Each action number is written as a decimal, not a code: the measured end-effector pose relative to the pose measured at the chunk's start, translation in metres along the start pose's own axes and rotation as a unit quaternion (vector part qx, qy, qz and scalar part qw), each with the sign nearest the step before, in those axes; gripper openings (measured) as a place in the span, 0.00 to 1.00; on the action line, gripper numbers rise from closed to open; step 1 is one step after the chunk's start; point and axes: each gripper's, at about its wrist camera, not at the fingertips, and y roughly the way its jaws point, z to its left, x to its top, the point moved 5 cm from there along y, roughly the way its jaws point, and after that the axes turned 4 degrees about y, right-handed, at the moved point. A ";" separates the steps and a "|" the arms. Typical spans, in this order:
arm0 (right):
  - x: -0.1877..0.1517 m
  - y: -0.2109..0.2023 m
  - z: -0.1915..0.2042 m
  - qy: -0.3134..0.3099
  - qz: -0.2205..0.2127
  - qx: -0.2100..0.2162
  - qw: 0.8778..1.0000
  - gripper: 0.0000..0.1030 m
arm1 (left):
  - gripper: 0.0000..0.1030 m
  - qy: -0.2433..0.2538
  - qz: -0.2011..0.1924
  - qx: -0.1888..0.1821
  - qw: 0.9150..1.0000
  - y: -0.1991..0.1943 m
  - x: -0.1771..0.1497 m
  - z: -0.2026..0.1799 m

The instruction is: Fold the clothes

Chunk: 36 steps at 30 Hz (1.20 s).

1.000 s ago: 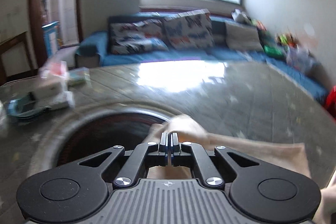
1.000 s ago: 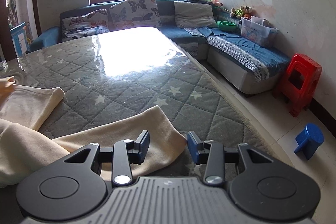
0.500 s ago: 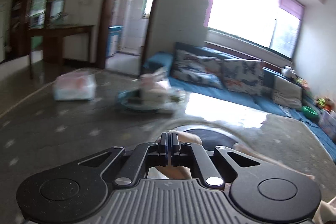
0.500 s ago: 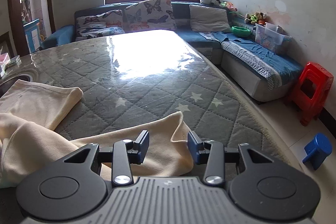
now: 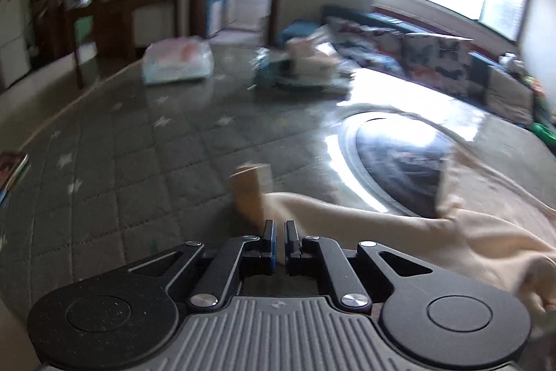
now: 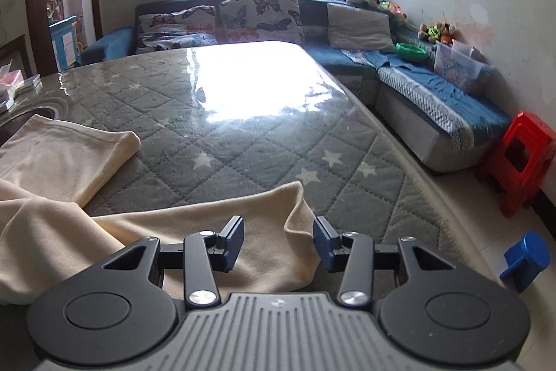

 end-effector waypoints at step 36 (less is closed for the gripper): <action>-0.051 -0.067 0.223 -0.320 0.022 0.322 0.891 0.11 | 0.09 0.263 0.010 -0.230 0.937 -0.004 -0.048 -0.209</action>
